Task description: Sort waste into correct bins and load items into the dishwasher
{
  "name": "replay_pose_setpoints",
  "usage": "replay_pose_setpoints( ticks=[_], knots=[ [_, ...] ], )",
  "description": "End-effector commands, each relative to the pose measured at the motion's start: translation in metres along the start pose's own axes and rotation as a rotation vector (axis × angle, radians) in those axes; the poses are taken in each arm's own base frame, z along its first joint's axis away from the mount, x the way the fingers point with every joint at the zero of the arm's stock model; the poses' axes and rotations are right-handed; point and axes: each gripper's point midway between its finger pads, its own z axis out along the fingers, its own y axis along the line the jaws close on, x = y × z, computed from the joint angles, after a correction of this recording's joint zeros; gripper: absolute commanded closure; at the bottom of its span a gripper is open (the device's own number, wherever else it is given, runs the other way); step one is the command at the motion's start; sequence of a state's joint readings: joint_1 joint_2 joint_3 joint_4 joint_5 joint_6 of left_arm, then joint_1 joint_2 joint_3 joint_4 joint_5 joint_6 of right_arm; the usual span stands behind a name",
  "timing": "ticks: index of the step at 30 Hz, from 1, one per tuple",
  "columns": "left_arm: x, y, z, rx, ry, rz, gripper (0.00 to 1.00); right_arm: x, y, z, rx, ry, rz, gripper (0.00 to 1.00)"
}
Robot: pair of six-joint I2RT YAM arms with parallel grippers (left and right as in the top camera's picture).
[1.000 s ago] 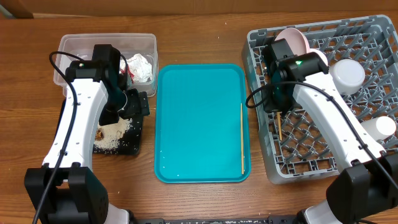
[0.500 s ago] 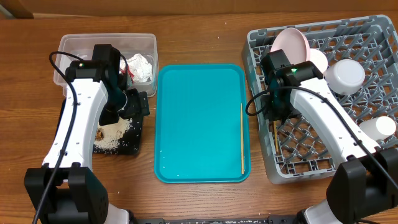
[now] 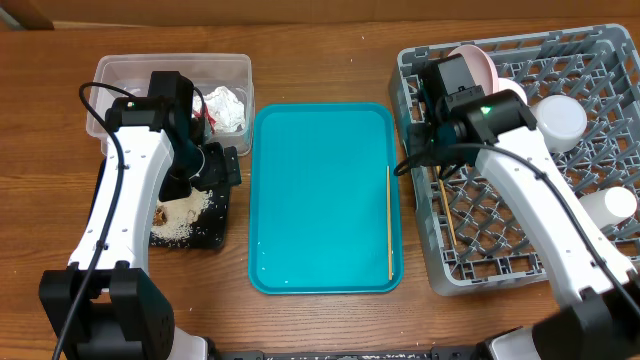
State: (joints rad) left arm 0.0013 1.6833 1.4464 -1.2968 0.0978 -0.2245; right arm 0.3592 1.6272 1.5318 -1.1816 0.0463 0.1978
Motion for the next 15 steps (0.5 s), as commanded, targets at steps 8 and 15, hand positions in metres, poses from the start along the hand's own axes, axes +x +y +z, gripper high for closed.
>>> replay_pose_setpoints(
  ticks=[8,15],
  knots=[
    [0.001,-0.001,0.000,0.007,0.002,0.021,0.05,0.031,0.060,0.033,-0.075,0.114,-0.006,0.51],
    [0.001,-0.001,0.000,0.007,0.002,0.021,0.04,0.076,0.057,0.090,0.010,0.295,0.072,0.51]
  ],
)
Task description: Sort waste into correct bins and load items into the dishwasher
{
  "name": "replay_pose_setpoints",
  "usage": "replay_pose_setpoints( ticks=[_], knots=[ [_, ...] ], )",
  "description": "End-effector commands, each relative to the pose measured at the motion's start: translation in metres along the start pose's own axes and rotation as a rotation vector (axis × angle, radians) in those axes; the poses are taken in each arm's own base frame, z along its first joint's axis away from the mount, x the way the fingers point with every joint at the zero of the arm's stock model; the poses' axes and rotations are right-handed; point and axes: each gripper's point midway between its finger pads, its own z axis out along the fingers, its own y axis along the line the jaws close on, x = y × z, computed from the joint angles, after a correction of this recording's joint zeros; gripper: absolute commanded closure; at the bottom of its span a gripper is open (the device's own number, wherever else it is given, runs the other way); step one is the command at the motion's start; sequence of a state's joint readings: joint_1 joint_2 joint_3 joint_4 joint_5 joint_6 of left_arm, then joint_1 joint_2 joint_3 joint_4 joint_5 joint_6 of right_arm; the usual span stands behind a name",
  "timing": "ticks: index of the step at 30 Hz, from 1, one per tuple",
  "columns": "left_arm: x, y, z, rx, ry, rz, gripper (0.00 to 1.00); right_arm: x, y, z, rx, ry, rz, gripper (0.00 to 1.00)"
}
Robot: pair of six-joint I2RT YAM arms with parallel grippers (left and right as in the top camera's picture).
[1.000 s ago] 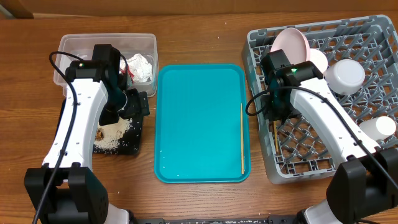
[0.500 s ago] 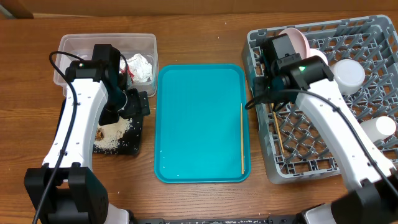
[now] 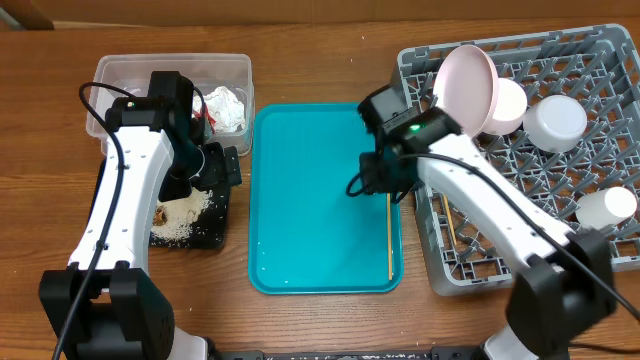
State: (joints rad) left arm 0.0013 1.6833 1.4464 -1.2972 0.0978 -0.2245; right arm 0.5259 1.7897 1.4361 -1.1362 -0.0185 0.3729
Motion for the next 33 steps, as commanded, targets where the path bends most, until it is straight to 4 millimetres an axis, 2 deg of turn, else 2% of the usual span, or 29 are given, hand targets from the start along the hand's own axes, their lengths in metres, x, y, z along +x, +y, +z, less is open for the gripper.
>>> replay_pose_setpoints(
  ticks=[1,7,17,22,29,33],
  knots=[
    [0.001,-0.001,0.000,0.007,0.002,0.021,0.04,0.015,-0.005,0.028,0.035,0.073,0.069,0.51],
    [0.001,-0.001,0.000,0.007,0.002,0.021,0.04,0.028,-0.013,0.056,0.057,0.109,0.070,0.48],
    [0.001,-0.002,0.000,0.007,0.001,0.020,0.03,0.051,-0.024,0.084,0.064,0.141,0.072,0.48],
    [0.001,-0.002,0.000,0.008,0.000,0.020,0.03,0.066,-0.022,0.097,0.031,0.172,0.075,0.49],
    [0.001,-0.002,0.000,0.008,0.000,0.020,0.03,0.069,-0.024,0.098,0.033,0.182,0.075,0.79],
    [0.001,-0.002,0.000,0.008,0.000,0.020,0.03,0.070,-0.024,0.097,0.034,0.184,0.076,0.84]
  ],
)
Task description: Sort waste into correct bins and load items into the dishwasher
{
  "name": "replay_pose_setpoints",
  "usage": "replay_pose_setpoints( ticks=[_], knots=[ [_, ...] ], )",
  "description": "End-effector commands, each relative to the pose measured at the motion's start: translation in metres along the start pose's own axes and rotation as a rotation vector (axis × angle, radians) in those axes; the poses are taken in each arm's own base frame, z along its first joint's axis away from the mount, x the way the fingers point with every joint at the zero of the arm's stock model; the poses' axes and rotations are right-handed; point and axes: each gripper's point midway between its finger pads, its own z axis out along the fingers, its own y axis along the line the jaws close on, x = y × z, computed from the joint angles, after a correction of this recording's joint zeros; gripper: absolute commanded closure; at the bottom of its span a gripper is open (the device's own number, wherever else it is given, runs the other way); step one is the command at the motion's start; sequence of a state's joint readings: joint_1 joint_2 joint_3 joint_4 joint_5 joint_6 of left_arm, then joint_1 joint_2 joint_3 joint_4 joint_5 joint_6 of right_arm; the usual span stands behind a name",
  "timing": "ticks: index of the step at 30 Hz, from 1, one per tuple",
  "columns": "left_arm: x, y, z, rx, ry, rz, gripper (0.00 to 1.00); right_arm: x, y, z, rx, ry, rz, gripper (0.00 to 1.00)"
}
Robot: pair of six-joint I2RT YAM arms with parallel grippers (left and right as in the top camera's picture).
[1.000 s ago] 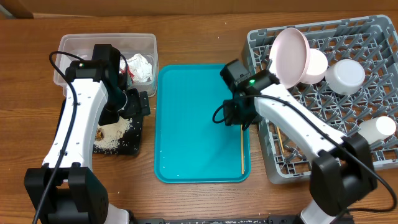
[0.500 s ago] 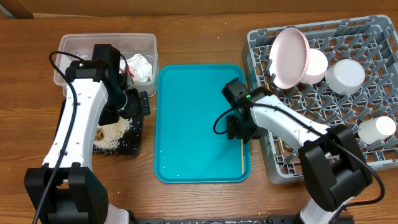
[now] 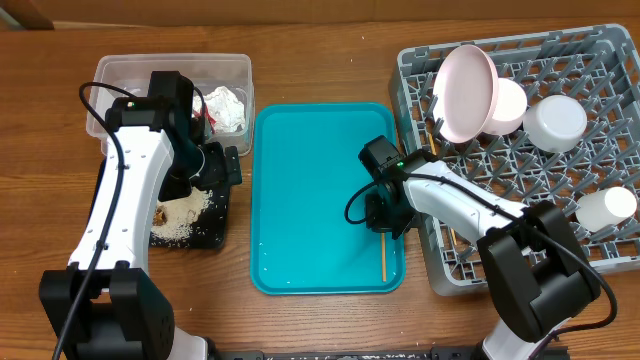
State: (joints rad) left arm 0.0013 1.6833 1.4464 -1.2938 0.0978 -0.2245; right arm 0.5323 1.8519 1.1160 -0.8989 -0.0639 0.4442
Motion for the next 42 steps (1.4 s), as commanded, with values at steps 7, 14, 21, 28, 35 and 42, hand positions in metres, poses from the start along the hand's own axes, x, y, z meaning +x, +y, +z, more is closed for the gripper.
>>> replay_pose_setpoints(
  ticks=[7,14,21,28,35,42],
  knots=[
    [0.002,-0.001,0.000,0.007,0.003,0.020,0.03,0.014,-0.001,0.009,-0.009,0.053,0.003,0.96],
    [0.002,-0.002,0.000,0.007,0.002,0.020,0.02,0.002,0.010,-0.015,-0.030,0.032,0.000,0.96],
    [0.002,-0.001,0.000,0.006,0.003,0.020,0.02,-0.036,0.017,-0.089,-0.034,-0.154,-0.038,0.96],
    [0.001,-0.001,0.000,0.007,0.002,0.020,0.00,-0.071,-0.014,-0.178,0.035,-0.388,-0.051,0.96],
    [0.001,-0.001,0.000,0.007,0.002,0.020,0.00,-0.088,-0.064,-0.196,0.124,-0.434,-0.128,0.85],
    [-0.001,-0.002,0.000,0.008,-0.006,0.021,0.00,-0.083,-0.099,-0.177,0.151,-0.365,-0.086,0.92]
  ],
)
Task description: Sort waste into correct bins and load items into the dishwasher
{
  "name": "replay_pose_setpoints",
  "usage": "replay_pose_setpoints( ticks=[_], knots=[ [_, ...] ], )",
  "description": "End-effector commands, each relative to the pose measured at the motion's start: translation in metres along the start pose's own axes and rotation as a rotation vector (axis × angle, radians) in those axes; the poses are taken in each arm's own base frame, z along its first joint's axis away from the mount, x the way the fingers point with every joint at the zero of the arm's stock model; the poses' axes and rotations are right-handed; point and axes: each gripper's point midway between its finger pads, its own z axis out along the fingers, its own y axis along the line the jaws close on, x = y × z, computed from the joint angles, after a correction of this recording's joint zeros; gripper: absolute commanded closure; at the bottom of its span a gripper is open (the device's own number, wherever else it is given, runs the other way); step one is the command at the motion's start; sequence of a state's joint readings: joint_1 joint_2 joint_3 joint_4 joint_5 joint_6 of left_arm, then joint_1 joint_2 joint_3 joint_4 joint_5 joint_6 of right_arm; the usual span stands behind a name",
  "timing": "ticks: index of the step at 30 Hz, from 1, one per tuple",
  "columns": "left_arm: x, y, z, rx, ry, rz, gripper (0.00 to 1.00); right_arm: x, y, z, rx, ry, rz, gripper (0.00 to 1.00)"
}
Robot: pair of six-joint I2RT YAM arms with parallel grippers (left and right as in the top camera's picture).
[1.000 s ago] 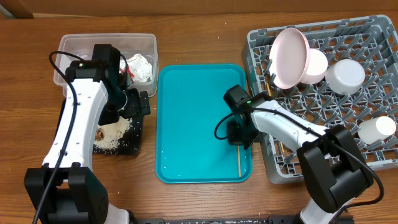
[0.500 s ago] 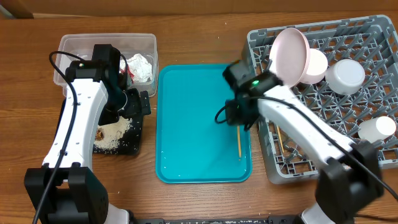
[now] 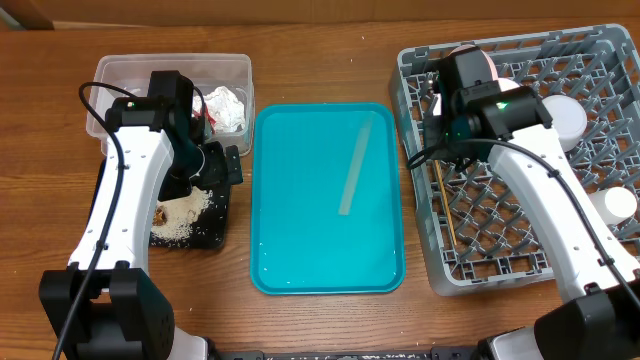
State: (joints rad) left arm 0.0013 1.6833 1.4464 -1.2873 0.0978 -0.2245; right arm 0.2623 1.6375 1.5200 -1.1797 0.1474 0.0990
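The teal tray (image 3: 300, 250) lies in the middle of the table. A pale blurred streak (image 3: 355, 165) slants across it; I cannot tell whether it is a chopstick. A thin brown chopstick (image 3: 448, 208) lies in the grey dishwasher rack (image 3: 520, 250). My right gripper (image 3: 440, 135) hangs over the rack's left part, its fingers hidden under the wrist. My left gripper (image 3: 218, 165) stays low over the black tray (image 3: 205, 235), which holds rice and food scraps; its jaws are not readable.
A clear bin (image 3: 120, 75) with crumpled paper (image 3: 225, 105) stands at the back left. In the rack are white cups (image 3: 560, 118) and a pink bowl (image 3: 470, 52), the bowl mostly hidden by the right arm.
My right gripper was low over the tray's right side at the chopstick and is now over the rack's left part. The chopstick is gone from the tray's edge; a blurred streak shows mid-tray.
My right gripper was over the rack while a chopstick lay along the tray's right edge. It was then over that edge, then low at the chopstick, which lay shifted towards the front. Now it is over the rack again. The left arm has not moved.
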Motion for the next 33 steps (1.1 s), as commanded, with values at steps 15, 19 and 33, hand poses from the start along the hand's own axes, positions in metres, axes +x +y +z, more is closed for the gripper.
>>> replay_pose_setpoints(
  ticks=[15,19,33],
  knots=[
    [0.000,-0.002,0.000,0.008,-0.002,0.021,0.00,-0.012,0.109,-0.017,-0.478,-0.079,-0.110,0.58],
    [0.001,-0.001,0.000,0.007,0.002,0.020,0.00,-0.015,0.136,-0.022,-0.513,-0.122,-0.171,0.58],
    [-0.006,0.050,-0.025,-0.042,-0.054,-0.158,0.04,0.001,0.188,0.031,-0.495,-0.005,-0.141,0.57]
  ],
)
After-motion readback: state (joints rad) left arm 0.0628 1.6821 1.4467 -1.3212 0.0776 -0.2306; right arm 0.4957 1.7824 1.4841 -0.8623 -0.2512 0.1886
